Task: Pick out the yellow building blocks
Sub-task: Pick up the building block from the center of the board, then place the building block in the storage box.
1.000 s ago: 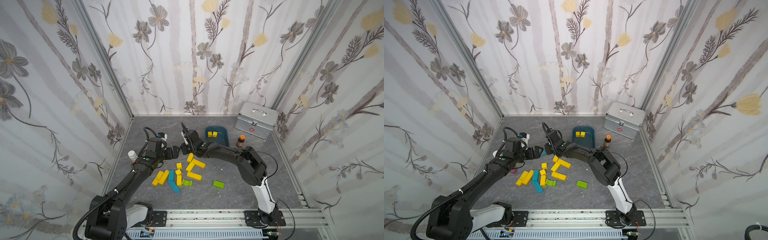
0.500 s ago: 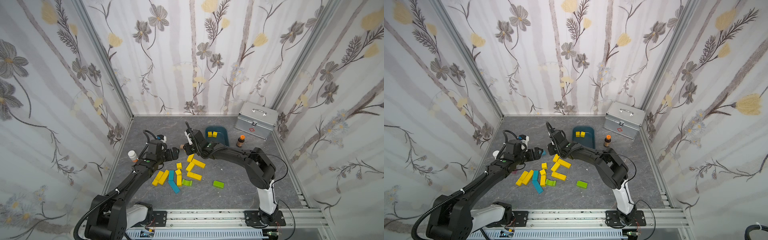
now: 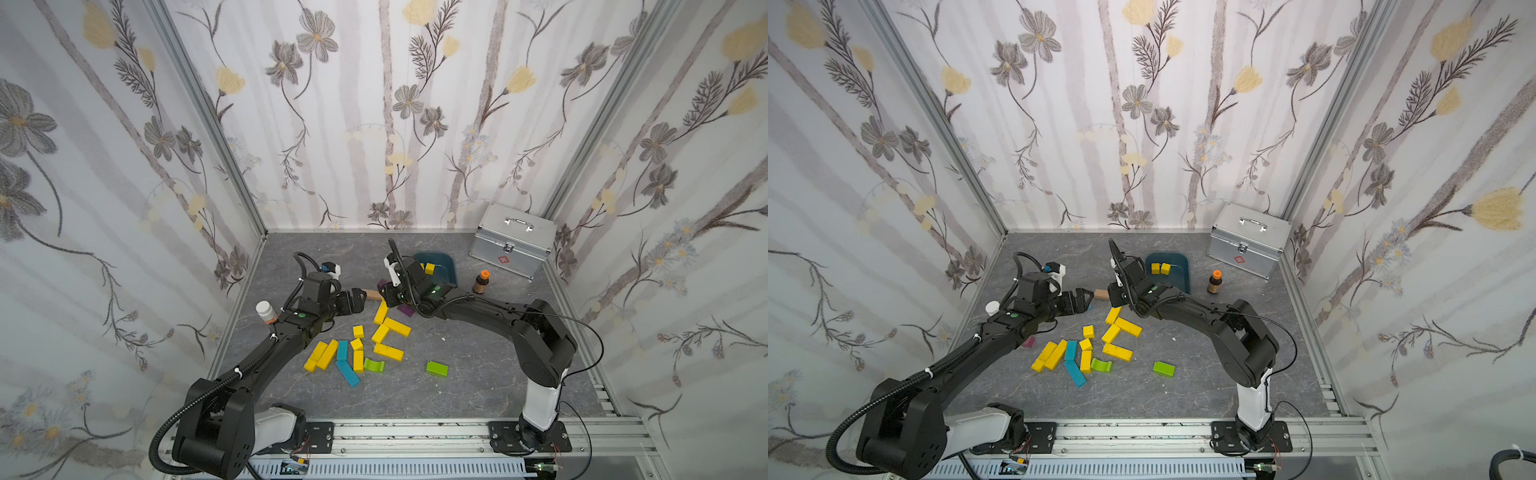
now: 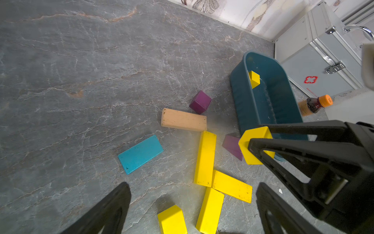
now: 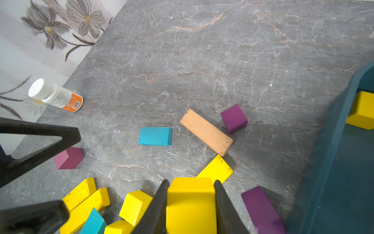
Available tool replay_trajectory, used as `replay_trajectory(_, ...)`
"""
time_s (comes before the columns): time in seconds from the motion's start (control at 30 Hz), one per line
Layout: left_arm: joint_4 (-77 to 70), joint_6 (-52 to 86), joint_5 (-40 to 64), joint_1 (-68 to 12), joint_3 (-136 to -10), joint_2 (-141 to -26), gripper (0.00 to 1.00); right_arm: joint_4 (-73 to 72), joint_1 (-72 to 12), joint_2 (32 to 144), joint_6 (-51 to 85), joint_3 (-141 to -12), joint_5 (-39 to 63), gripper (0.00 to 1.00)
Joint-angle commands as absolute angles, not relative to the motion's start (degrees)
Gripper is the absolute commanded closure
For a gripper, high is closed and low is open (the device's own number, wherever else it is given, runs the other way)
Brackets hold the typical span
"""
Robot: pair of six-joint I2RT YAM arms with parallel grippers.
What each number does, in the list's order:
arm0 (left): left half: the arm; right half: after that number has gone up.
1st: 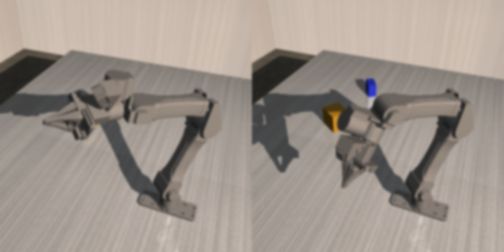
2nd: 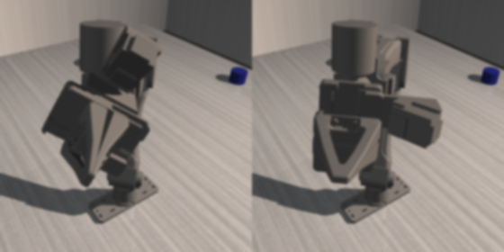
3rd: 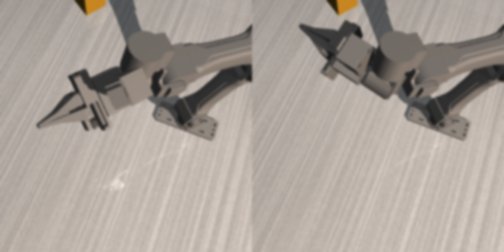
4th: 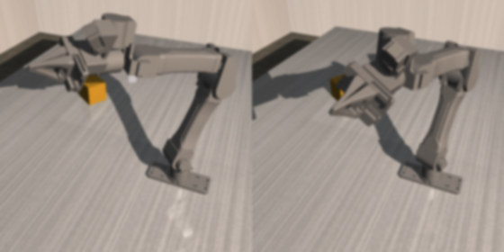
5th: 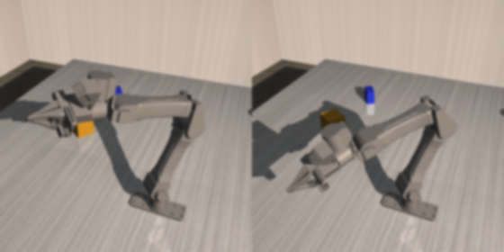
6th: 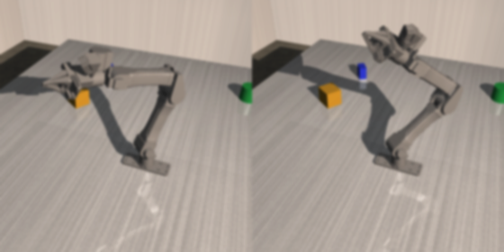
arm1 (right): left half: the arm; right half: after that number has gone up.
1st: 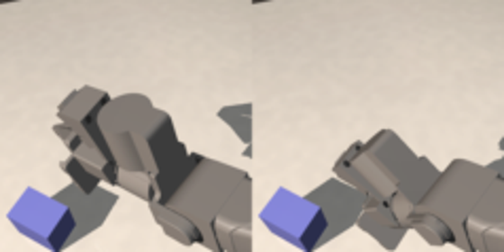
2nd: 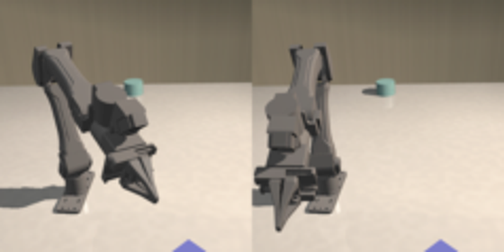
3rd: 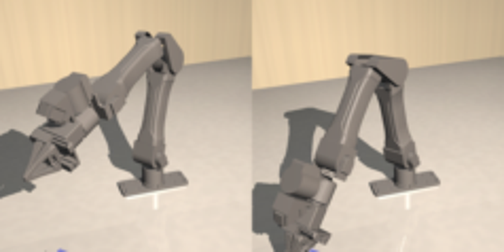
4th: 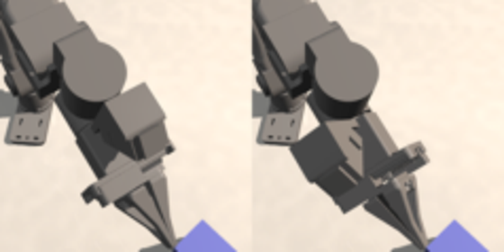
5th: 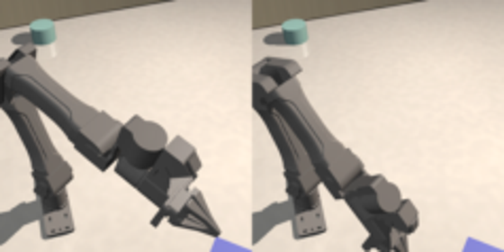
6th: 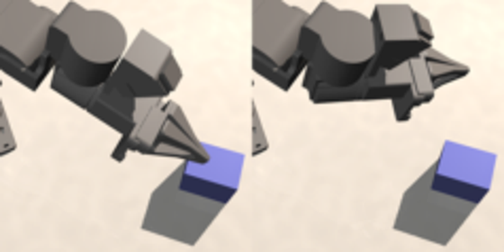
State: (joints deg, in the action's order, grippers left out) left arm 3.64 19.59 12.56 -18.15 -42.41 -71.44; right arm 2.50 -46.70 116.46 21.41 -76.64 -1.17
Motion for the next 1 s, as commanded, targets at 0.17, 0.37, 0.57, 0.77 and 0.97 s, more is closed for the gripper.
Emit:
replay_trajectory(0.17, 1.93, 17.64, 11.51, -22.56, -48.94, -78.15, 0.03, -1.65, -44.82, 112.71, 21.75, -72.42, -1.71, 0.78)
replay_trajectory(0.37, 2.86, 15.33, 11.78, -26.63, -55.72, -84.75, 0.03, -2.15, -41.71, 110.4, 21.99, -69.12, -2.28, 0.78)
replay_trajectory(0.57, 2.91, 14.24, 12.29, -29.84, -61.55, -90.61, 0.03, -2.26, -39.98, 108.17, 22.15, -66.21, -2.85, 0.78)
replay_trajectory(0.77, 3.99, 12.77, 13.01, -32.29, -67.09, -95.52, 0.03, -2.16, -37.71, 106.89, 22.06, -63.58, -3.69, 0.78)
replay_trajectory(0.97, 3.8, 11.96, 12.66, -34.07, -70.24, -99.35, 0.03, -2.02, -35.38, 107.06, 21.88, -62.58, -3.77, 0.78)
